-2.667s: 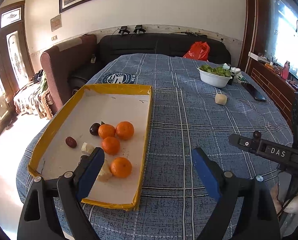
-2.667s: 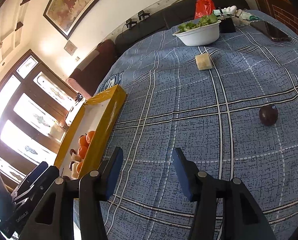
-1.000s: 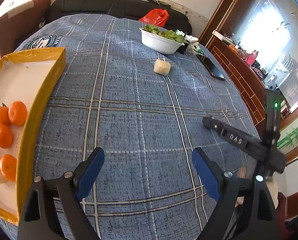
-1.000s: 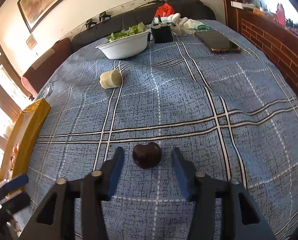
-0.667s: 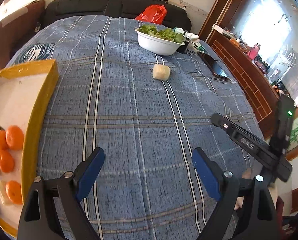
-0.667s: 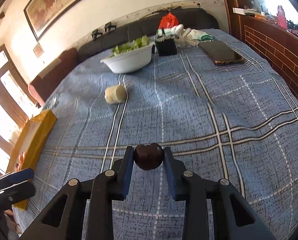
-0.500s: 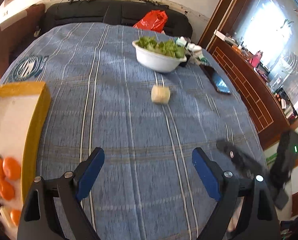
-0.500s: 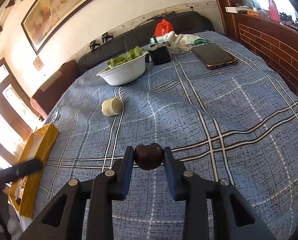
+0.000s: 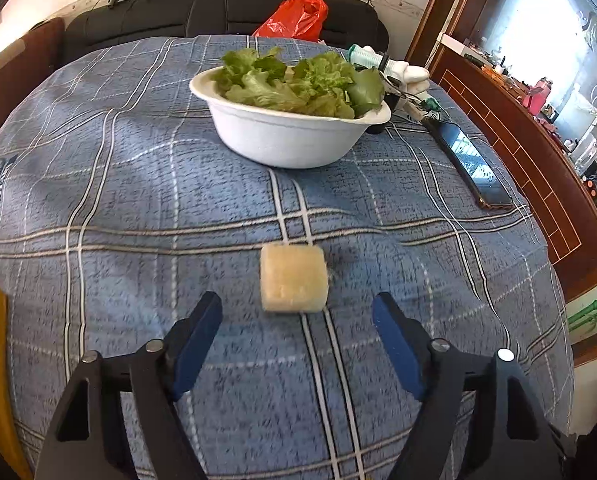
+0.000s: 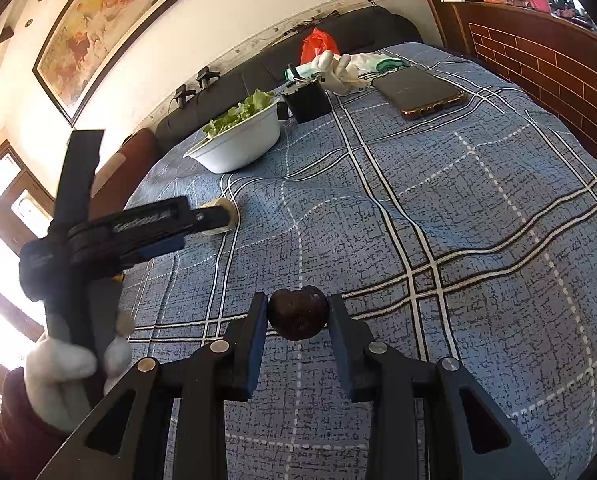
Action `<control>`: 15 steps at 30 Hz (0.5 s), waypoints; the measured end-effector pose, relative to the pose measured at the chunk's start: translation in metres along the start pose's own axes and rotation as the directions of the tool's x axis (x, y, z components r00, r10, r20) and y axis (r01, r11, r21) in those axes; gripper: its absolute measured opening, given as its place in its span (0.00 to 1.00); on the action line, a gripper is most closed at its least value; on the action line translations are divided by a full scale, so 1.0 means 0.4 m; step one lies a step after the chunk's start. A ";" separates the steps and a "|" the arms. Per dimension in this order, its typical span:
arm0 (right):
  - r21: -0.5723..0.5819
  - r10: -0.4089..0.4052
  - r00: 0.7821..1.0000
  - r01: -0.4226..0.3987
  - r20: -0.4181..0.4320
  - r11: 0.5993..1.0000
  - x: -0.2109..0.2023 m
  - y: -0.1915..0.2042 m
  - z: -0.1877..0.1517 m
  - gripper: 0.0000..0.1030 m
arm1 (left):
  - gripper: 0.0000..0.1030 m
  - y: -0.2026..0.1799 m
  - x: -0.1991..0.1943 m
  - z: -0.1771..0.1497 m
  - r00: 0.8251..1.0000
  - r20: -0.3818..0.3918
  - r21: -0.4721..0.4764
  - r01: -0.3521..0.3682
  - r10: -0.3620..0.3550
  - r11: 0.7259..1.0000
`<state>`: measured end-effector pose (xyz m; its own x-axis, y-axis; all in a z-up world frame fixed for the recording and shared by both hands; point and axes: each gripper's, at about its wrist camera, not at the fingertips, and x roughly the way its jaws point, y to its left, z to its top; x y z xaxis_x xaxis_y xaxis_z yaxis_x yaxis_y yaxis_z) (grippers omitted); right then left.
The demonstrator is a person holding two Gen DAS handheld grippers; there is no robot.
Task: Organize fruits
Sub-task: 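Grasp the pale cylindrical chunk with the left tool while the right tool grasps a dark plum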
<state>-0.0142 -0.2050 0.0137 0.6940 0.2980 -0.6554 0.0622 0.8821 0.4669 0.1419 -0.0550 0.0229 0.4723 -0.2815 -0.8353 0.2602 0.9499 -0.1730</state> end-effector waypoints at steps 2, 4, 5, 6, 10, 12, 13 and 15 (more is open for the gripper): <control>0.000 0.006 1.000 -0.006 -0.005 1.000 0.003 0.000 -0.001 0.32 | 0.50 -0.008 0.013 0.005 1.000 0.008 0.020 -0.024 0.024 1.000; -0.002 0.011 1.000 -0.011 -0.011 1.000 0.006 0.000 -0.001 0.32 | 0.30 -0.009 0.027 0.005 0.999 -0.001 0.029 -0.041 0.041 0.999; -0.004 0.014 1.000 -0.014 -0.015 1.000 0.008 0.001 -0.001 0.32 | 0.30 -0.011 0.029 0.002 0.999 0.007 0.038 -0.054 0.053 0.998; -0.007 0.014 1.000 -0.014 -0.017 1.000 0.010 0.003 -0.002 0.32 | 0.30 -0.014 0.029 0.001 0.998 0.013 0.047 -0.060 0.060 0.997; -0.011 0.006 1.000 -0.006 -0.014 1.000 0.009 0.004 -0.003 0.32 | 0.29 -0.011 0.014 -0.017 0.998 0.023 0.051 -0.061 0.060 0.997; -0.013 0.001 1.000 -0.001 -0.009 1.000 0.009 0.005 -0.002 0.32 | 0.29 0.003 -0.005 -0.030 0.998 0.029 0.029 -0.052 0.051 0.998; -0.014 0.000 1.000 0.000 -0.009 1.000 0.009 0.005 -0.002 0.32 | 0.29 0.012 -0.020 -0.039 0.999 0.031 0.015 -0.044 0.044 0.999; -0.016 -0.004 1.000 0.003 -0.009 1.000 0.010 0.006 -0.002 0.32 | 0.29 0.026 -0.045 -0.054 0.999 0.034 0.000 -0.032 0.032 0.999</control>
<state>-0.0117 -0.2014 0.0118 0.6871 0.2981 -0.6625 0.0532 0.8889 0.4551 0.1178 -0.0372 0.0251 0.5087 -0.2550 -0.8223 0.2446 0.9586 -0.1460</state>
